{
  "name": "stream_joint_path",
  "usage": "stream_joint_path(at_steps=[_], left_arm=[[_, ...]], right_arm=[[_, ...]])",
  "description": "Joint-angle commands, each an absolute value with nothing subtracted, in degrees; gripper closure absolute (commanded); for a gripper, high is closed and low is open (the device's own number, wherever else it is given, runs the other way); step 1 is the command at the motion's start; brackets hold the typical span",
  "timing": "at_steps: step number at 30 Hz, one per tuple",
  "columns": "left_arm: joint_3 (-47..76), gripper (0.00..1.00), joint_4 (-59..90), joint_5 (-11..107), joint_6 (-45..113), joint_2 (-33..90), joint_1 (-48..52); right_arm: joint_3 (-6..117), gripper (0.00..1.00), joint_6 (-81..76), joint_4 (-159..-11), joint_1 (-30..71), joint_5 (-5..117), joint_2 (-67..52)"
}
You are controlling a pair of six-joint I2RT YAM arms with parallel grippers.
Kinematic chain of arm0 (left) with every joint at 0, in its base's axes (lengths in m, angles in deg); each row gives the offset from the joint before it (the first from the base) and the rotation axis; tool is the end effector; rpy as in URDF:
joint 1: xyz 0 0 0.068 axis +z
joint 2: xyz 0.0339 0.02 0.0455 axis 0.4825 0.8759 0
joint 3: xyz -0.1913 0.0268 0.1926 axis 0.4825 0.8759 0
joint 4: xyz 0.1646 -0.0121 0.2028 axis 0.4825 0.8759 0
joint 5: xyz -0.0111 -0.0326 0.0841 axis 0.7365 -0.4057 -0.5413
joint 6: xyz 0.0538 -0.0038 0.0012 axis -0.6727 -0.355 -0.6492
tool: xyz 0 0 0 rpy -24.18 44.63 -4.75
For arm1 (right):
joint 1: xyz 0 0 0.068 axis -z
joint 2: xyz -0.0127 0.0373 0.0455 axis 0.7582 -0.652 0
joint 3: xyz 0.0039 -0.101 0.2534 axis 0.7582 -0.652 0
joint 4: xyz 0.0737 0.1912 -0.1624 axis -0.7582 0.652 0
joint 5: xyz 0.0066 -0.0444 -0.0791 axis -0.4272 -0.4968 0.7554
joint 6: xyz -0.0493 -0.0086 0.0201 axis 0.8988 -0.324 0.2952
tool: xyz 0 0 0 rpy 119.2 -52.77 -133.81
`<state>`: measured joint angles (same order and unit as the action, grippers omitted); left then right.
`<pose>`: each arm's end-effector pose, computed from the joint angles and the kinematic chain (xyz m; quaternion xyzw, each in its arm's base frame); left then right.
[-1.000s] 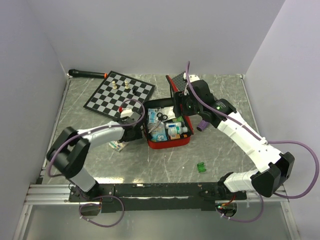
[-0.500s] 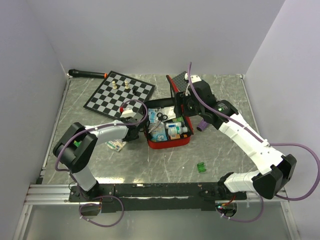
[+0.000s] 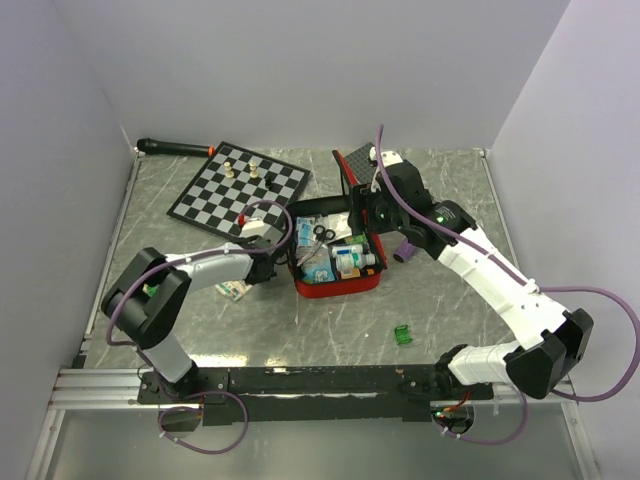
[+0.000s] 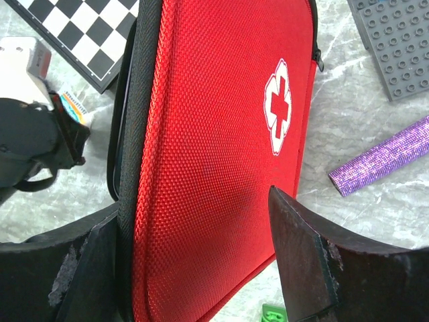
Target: Organize the medicine kit
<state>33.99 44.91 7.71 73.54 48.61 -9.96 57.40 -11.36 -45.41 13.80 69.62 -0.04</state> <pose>0.2461 -0.1739 0.1554 -0.1508 0.9367 0.0735 0.3072 0.2263 0.1566 0.3772 -0.1295 0.8817 0.1494 0.4284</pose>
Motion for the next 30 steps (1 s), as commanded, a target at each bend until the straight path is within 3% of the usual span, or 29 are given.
stream_joint_path(at_steps=[1, 7, 16, 24, 30], left_arm=[[37.1, 0.99, 44.2, 14.8, 72.3, 42.0, -9.8], [38.5, 0.99, 40.8, 19.2, 72.3, 22.8, -10.0], [33.8, 0.99, 38.8, 23.5, 70.6, 11.4, -10.1], [29.3, 0.99, 31.5, 27.9, 65.8, 8.6, -10.0], [22.4, 0.99, 27.6, 31.7, 63.2, 14.0, -10.1]], right_arm=[[57.1, 0.25, -11.0, -46.6, 13.5, 70.3, 2.6], [57.0, 0.24, -10.9, -46.6, 13.4, 71.0, 3.0], [54.9, 0.23, -12.1, -47.3, 14.7, 70.7, 4.5], [51.8, 0.22, -14.6, -48.8, 19.8, 65.3, 7.7], [49.5, 0.22, -16.7, -49.7, 24.6, 59.6, 9.6]])
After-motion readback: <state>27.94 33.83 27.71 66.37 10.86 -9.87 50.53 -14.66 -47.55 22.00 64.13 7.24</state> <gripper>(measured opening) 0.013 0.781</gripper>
